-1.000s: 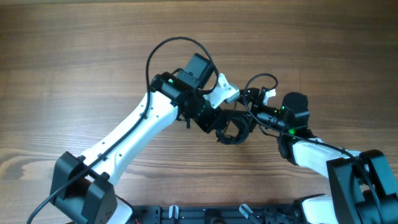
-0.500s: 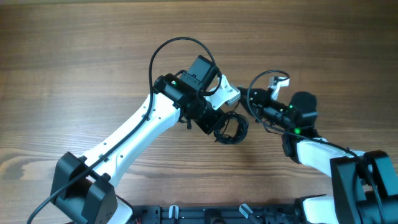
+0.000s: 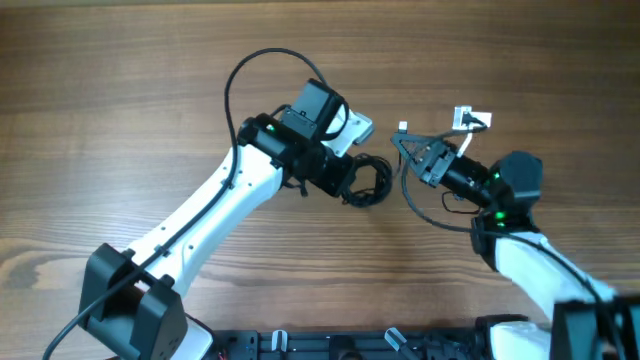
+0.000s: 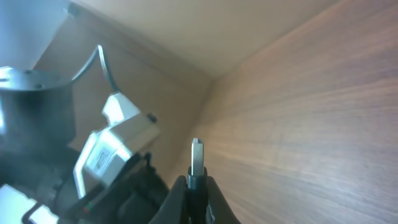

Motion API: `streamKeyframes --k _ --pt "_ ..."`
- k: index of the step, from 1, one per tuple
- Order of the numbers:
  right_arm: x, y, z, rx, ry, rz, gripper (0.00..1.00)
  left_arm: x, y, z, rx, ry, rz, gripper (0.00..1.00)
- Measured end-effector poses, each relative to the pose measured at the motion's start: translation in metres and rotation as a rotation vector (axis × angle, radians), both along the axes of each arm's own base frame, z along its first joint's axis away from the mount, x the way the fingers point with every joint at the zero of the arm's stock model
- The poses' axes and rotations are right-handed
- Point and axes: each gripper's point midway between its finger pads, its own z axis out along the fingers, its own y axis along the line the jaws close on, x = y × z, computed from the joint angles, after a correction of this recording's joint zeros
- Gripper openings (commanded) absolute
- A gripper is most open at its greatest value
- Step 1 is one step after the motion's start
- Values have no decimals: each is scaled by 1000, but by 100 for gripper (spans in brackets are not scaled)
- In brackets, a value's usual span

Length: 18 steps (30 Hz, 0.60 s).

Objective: Untangle cables

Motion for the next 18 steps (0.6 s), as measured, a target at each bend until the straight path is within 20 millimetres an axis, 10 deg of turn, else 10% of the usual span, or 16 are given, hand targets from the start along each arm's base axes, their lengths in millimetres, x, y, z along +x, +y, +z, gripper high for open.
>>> streamKeyframes --k 10,18 --pt "-8 -16 19 -242 -47 -131 5 11 1 3 -26 12 89 4" --pt "-4 16 37 -467 -200 -223 5 14 -4 7 -68 61 183 4"
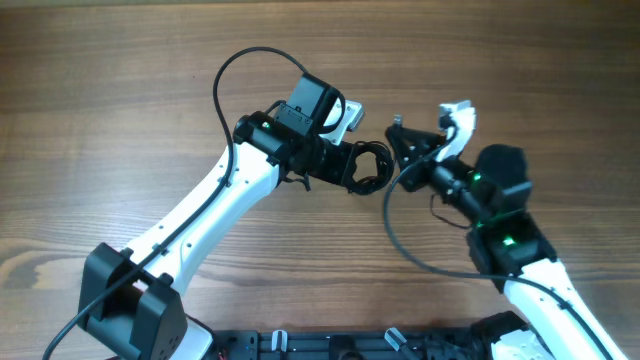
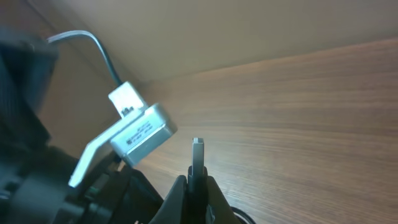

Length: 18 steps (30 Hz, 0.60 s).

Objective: Untangle cables

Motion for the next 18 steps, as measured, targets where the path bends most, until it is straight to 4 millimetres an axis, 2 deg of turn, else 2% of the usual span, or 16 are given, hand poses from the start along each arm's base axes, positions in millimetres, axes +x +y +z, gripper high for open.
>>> streamKeyframes --k 4,10,16,18 --pt "0 9 -2 -85 -45 -77 5 -3 -9 5 -50 22 2 4" --pt "3 21 -16 -152 -48 -140 5 1 -19 12 -113 67 82 4" --pt "12 14 8 -80 -114 -221 17 2 -18 11 -109 76 110 4" --pt "13 13 9 -60 -103 -233 21 3 -16 10 -95 73 120 4"
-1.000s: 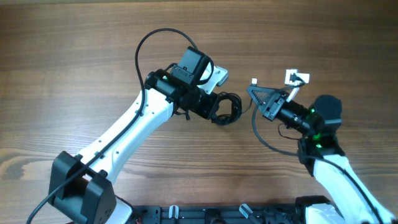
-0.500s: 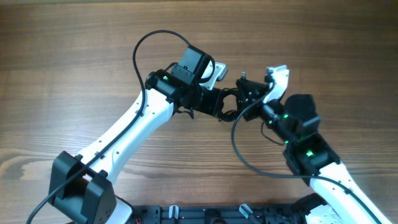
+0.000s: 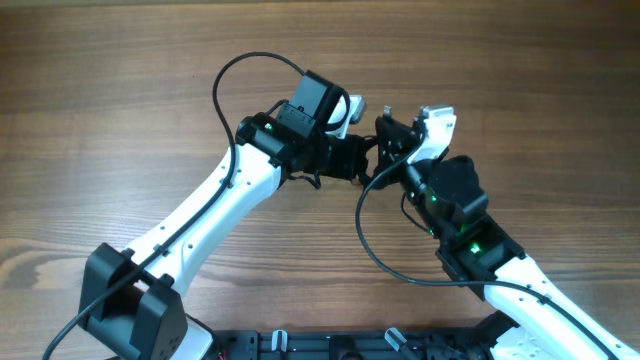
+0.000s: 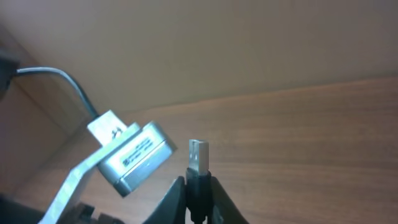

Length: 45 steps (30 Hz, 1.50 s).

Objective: Untangle cables

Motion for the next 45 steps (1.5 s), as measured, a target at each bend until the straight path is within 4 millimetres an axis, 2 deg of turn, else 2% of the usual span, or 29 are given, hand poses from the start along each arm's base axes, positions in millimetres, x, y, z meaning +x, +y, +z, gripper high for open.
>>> streamKeyframes --k 2,4,5,6,7,8,10,13,15,17,19,23,26,31,38,42,45 --pt "-1 -1 -7 22 40 -7 27 2 4 -3 28 -9 16 4" --pt "-5 1 -17 38 99 4 41 5 9 -5 53 -21 31 4" --pt "-6 3 -20 55 120 10 56 7 11 -6 66 -28 40 4" --pt "-12 9 -27 60 160 49 64 9 13 -7 81 -37 49 4" --pt "-16 13 -32 63 185 81 80 11 15 -8 93 -46 58 4" --pt "-19 16 -36 61 207 103 93 14 18 -9 110 -57 69 4" --pt "-26 17 -51 60 283 120 99 20 27 -12 160 -86 102 4" --pt "-34 16 -64 83 370 126 99 27 37 -14 228 -145 88 4" --pt "-34 10 -71 114 420 108 96 22 43 -18 273 -163 18 4" --pt "-27 -3 -71 167 451 88 84 13 51 -24 331 -169 -77 4" --pt "-22 -13 -70 226 480 101 68 6 56 -28 370 -181 -162 4" --pt "-18 -33 -75 341 564 169 66 -2 59 -31 401 -216 -313 4" --pt "-24 -27 -96 418 697 280 66 -10 49 -29 351 -240 -426 4" --pt "-35 0 -133 570 910 484 61 -19 43 -28 306 -244 -514 4" --pt "-21 13 -139 722 973 568 59 -25 43 -29 299 -226 -534 4" --pt "-13 15 -125 811 1007 555 56 -26 43 -28 297 -225 -535 4" --pt "-10 15 -124 896 1090 495 53 -26 43 -28 297 -225 -535 4"
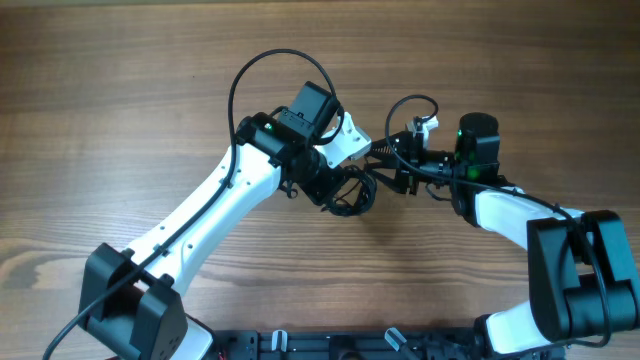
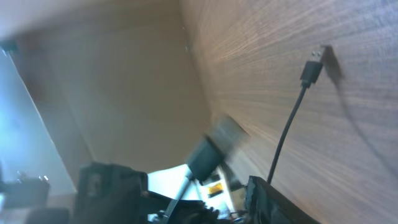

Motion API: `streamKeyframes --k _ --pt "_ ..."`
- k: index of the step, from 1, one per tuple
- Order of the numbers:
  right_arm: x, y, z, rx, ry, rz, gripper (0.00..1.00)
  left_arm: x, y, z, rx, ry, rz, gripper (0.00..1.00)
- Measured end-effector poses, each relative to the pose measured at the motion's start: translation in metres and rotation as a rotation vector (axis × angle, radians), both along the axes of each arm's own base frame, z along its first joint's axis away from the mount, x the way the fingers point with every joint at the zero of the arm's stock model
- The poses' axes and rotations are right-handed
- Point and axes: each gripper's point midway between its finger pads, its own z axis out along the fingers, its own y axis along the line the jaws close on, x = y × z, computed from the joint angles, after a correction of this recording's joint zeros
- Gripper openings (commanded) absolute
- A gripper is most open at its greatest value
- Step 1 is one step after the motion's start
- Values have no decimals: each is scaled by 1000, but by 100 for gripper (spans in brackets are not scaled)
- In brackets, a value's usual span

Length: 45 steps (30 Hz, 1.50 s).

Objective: Untangle cables

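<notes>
A coil of black cable [image 1: 352, 192] sits at the table's middle, with my left gripper [image 1: 333, 183] down in it and shut on it as far as the overhead view shows. My right gripper [image 1: 400, 166] faces the coil from the right, turned on its side. Its jaws stand wide apart, with one dark finger [image 2: 283, 204] at the bottom of the right wrist view. A black USB plug [image 2: 313, 65] lies free against the wood. Its thin cable [image 2: 285, 138] runs back past that finger. The coil itself is hidden in the right wrist view.
The left arm [image 1: 215, 205] crosses the table from the front left, with its wrist camera [image 1: 345, 137] just above the coil and blurred in the right wrist view. The right arm [image 1: 520, 215] comes in from the right. Bare wooden table [image 1: 120, 90] surrounds them.
My right gripper held the USB plug upright by the left wrist camera; now it is open, rolled on its side, right of the coil, and the plug lies away on its cable.
My right gripper was shut on the USB plug to the right of the coil held by my left gripper. At the following two moments it was closer, up against the left wrist. Now the plug is released and the right wrist has rotated beside the coil.
</notes>
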Motion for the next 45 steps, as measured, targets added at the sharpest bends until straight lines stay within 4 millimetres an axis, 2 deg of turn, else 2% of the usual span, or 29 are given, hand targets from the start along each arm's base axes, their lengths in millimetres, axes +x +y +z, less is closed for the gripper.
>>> streamKeyframes --k 8,13,16,24,29,31,34,39,43,45 --pt "8 -2 -5 31 211 -98 49 13 -11 6 -50 -54 2 4" --pt "15 -6 -8 44 311 -167 45 10 -18 10 -94 -38 -12 4" --pt "20 -8 -10 49 352 -209 37 8 -21 11 -113 -26 -19 4" --pt "36 -13 -2 62 305 -284 4 5 -24 13 -130 -14 -27 4" --pt "49 -20 -3 -12 125 -330 5 5 -24 13 -131 -14 -27 4" --pt "58 -22 10 -37 -44 -331 5 5 -24 13 -131 -14 -27 4" --pt "68 -23 42 -52 -335 -327 5 6 -23 12 -130 -9 -13 4" --pt "65 -26 52 -170 -551 -301 5 10 -20 11 -116 24 107 4" --pt "59 -38 56 -339 -636 -314 5 15 -16 11 -124 56 208 4" --pt "53 -47 70 -418 -707 -334 5 23 -14 13 -143 68 280 4"
